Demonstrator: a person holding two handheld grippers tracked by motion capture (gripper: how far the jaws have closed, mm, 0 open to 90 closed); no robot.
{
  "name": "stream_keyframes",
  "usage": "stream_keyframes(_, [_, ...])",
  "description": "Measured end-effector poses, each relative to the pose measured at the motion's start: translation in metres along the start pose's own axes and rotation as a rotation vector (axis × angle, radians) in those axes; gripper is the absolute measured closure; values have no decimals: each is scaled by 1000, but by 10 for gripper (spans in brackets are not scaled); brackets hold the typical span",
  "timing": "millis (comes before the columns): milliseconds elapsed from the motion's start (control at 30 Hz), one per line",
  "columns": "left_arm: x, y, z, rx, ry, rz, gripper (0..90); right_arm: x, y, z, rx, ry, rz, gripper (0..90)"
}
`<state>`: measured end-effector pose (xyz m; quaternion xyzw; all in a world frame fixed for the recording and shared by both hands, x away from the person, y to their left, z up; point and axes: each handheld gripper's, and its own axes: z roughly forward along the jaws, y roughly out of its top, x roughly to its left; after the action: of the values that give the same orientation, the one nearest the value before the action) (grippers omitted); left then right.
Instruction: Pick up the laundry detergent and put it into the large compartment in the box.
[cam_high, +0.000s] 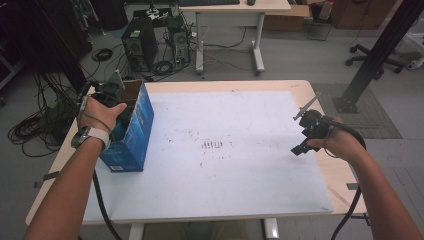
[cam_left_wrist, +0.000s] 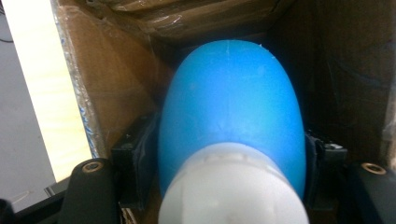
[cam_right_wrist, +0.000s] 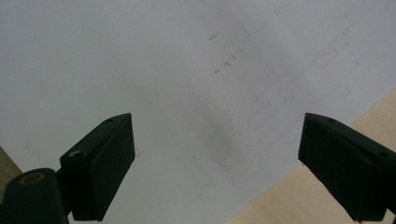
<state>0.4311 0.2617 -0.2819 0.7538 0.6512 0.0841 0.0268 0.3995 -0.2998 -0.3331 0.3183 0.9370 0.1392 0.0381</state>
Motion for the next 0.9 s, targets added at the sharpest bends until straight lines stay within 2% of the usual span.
stream_keyframes(267, [0,0,0,-5,-1,5,301,0,0,0,1,-1,2,110])
stream_keyframes(333, [-1,0,1,-6,-3,7,269,0,-1,0,0,0,0,110])
stream_keyframes(900, [-3,-2,-1,-14,-3,40,231,3,0,-2,-4,-2,-5,110])
